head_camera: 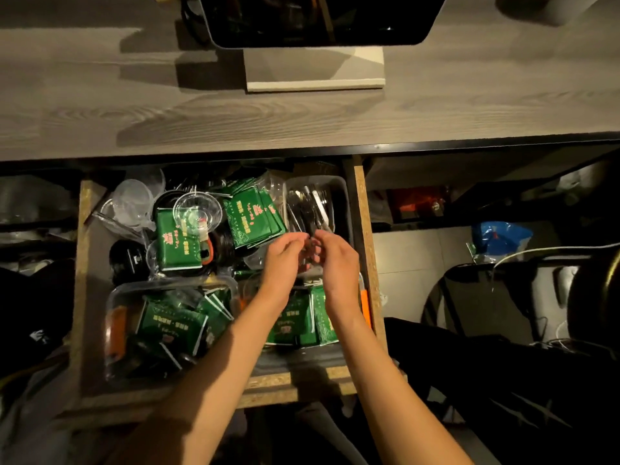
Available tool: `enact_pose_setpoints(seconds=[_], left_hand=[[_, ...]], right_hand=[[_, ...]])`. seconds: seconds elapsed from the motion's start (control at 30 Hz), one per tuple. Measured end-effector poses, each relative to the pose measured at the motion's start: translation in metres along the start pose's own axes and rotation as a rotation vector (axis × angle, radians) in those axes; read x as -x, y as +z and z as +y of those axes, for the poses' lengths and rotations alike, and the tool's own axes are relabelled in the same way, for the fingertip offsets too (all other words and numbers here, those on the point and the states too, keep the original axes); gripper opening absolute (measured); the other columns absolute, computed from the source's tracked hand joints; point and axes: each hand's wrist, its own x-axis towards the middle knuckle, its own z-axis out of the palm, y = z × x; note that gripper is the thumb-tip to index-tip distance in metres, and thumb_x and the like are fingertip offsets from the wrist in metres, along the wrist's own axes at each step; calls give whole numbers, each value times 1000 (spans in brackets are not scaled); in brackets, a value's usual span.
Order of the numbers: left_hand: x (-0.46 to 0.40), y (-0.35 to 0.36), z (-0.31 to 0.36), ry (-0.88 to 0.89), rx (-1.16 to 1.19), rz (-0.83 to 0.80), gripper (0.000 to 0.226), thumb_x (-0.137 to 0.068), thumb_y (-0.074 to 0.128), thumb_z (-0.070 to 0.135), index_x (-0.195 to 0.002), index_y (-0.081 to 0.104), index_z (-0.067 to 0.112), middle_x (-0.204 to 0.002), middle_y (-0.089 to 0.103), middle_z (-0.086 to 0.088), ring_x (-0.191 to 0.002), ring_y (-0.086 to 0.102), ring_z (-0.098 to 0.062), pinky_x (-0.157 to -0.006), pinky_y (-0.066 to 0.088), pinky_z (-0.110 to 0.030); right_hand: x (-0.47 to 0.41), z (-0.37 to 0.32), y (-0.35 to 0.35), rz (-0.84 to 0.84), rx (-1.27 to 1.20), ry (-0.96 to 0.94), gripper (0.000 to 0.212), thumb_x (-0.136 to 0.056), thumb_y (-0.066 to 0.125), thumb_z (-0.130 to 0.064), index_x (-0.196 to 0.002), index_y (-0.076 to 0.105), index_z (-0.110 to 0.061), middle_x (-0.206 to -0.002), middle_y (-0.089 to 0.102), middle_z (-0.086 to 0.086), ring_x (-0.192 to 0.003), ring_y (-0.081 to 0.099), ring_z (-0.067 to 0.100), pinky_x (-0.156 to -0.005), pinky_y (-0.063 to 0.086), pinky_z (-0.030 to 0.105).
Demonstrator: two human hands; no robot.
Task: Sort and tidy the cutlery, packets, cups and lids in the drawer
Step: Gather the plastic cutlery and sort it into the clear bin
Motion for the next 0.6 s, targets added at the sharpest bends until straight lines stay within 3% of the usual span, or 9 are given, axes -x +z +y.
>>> enact_pose_setpoints(seconds=[0.1, 0.17, 0.3, 0.43, 0.6], left_hand=[[21, -28, -9, 33, 35, 39, 22, -99, 48, 7, -98, 69, 14, -106, 71, -14, -103, 67, -31, -95, 52, -47], [35, -48, -16, 25, 34, 53, 23, -100, 48, 7, -93, 67, 17, -102, 70, -11, -101, 67, -33, -88, 53, -46], [61, -96, -35, 19, -1, 120, 23, -101, 48, 9, -90, 64, 22, -89, 68, 0, -85, 63, -18, -70, 48, -26], [82, -152, -56, 37, -97, 171, 23, -102, 47, 9, -95, 64, 22, -92, 69, 1, -84, 67, -14, -72, 51, -22], [96, -215, -86, 88, -220, 223, 27, -101, 50, 11, -92, 63, 32, -98, 69, 8, -99, 67, -12, -89, 51, -29]], right_hand=[[28, 7, 10, -51, -22, -6, 28, -100, 47, -16, -94, 73, -25, -91, 74, -3, -90, 69, 12, -82, 54, 29], [42, 15, 19, -72, -10, -9, 29, -99, 47, -12, -93, 73, -23, -90, 74, -4, -90, 68, 11, -84, 54, 32], [64, 35, 44, -144, 74, -28, 27, -97, 48, -9, -93, 74, -17, -90, 73, -4, -86, 65, 10, -85, 53, 41], [89, 56, 72, -235, 161, -11, 24, -94, 52, -9, -90, 74, -16, -87, 73, -3, -82, 67, 13, -85, 54, 44], [117, 89, 103, -268, 320, -1, 13, -93, 60, -10, -96, 72, -14, -89, 72, -1, -80, 65, 10, -81, 52, 30]])
